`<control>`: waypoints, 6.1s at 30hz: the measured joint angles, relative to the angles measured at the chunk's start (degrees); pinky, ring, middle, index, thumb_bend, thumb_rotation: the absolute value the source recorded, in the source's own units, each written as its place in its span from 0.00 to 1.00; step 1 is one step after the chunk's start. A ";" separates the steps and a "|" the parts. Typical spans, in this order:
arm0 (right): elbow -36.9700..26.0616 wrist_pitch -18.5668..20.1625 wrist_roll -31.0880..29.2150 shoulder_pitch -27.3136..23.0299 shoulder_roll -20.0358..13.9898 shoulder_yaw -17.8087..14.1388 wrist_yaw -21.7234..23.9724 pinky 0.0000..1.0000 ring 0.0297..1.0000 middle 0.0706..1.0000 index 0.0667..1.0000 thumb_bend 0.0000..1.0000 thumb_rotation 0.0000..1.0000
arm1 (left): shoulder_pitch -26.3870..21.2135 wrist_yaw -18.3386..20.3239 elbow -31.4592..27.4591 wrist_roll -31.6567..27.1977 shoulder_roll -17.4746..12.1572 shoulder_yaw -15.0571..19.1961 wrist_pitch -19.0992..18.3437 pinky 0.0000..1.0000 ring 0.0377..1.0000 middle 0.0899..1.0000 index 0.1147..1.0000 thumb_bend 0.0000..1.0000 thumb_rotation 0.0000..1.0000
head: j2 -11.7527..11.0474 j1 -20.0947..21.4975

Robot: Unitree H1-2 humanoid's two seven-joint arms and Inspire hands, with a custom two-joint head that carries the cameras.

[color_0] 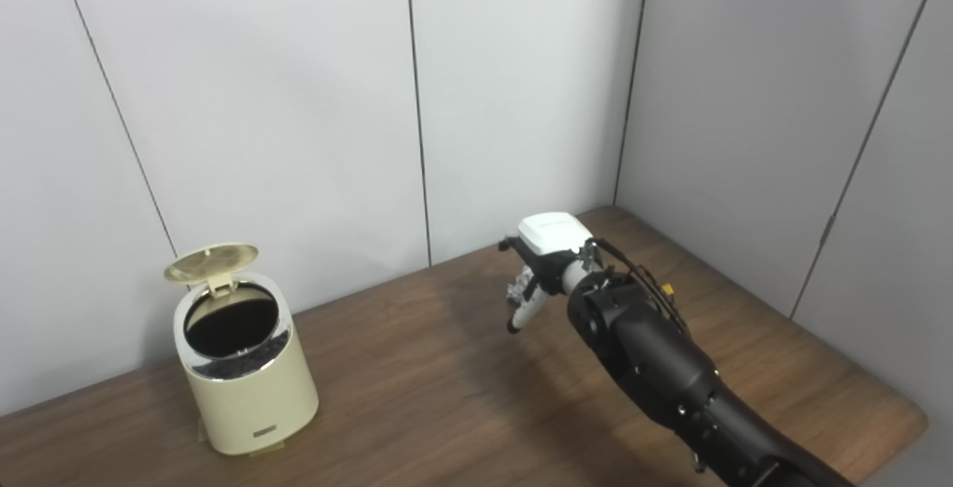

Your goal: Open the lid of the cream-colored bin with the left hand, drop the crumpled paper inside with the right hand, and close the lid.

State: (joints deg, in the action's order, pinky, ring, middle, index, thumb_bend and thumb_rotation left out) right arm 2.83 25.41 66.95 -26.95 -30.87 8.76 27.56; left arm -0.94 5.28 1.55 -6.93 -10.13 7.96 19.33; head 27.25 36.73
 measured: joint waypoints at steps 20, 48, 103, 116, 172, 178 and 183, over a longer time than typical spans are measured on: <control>5.94 0.29 2.15 -0.53 -1.60 1.36 0.99 0.72 0.82 0.88 0.81 1.00 0.34 | -0.17 0.73 0.54 -1.21 -0.55 0.29 0.38 0.80 0.86 0.86 0.85 0.53 0.85 | -0.09 0.27; 20.70 -2.95 -6.98 -8.05 -2.29 6.17 -6.60 0.52 0.68 0.80 0.81 0.98 0.29 | -0.11 -0.02 0.31 0.85 -0.25 0.21 0.44 0.76 0.83 0.83 0.85 0.54 0.86 | -0.35 -0.88; 28.25 -3.41 -14.70 -11.79 -3.35 11.77 -15.31 0.37 0.43 0.46 0.45 0.52 0.00 | 0.84 -0.55 -1.63 0.85 0.92 0.48 -2.23 0.67 0.77 0.79 0.78 0.61 0.83 | 0.62 -2.11; 23.72 -2.62 -13.72 -11.80 -3.95 13.01 -13.02 0.38 0.44 0.49 0.43 0.52 0.00 | 0.83 -0.92 -1.59 1.90 1.17 0.41 -1.95 0.68 0.78 0.79 0.79 0.62 0.84 | 0.79 -4.03; -10.85 -9.97 -7.72 -22.77 6.23 13.62 18.69 0.32 0.39 0.38 0.48 0.52 0.00 | 1.39 -1.04 -6.10 5.37 5.83 -7.25 -16.35 1.00 1.00 1.00 1.00 0.56 0.98 | 2.90 -27.86; -11.06 -13.97 -7.15 -22.99 6.75 15.21 18.88 0.35 0.39 0.38 0.47 0.52 0.00 | 1.37 -1.05 -6.10 5.54 6.01 -7.33 -16.35 1.00 1.00 1.00 1.00 0.57 0.99 | 2.99 -28.65; -11.05 -13.53 -6.98 -22.99 8.76 14.50 18.84 0.19 0.34 0.40 0.48 0.51 0.00 | 1.37 -1.38 -6.11 5.90 6.33 -7.38 -16.36 1.00 1.00 1.00 1.00 0.56 0.99 | 3.08 -29.17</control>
State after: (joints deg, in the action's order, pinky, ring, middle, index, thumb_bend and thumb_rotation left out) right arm -8.21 11.88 59.97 -49.94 -22.11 23.26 46.40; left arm 0.43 3.90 -4.56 -1.04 -3.80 0.58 2.96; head 30.32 7.56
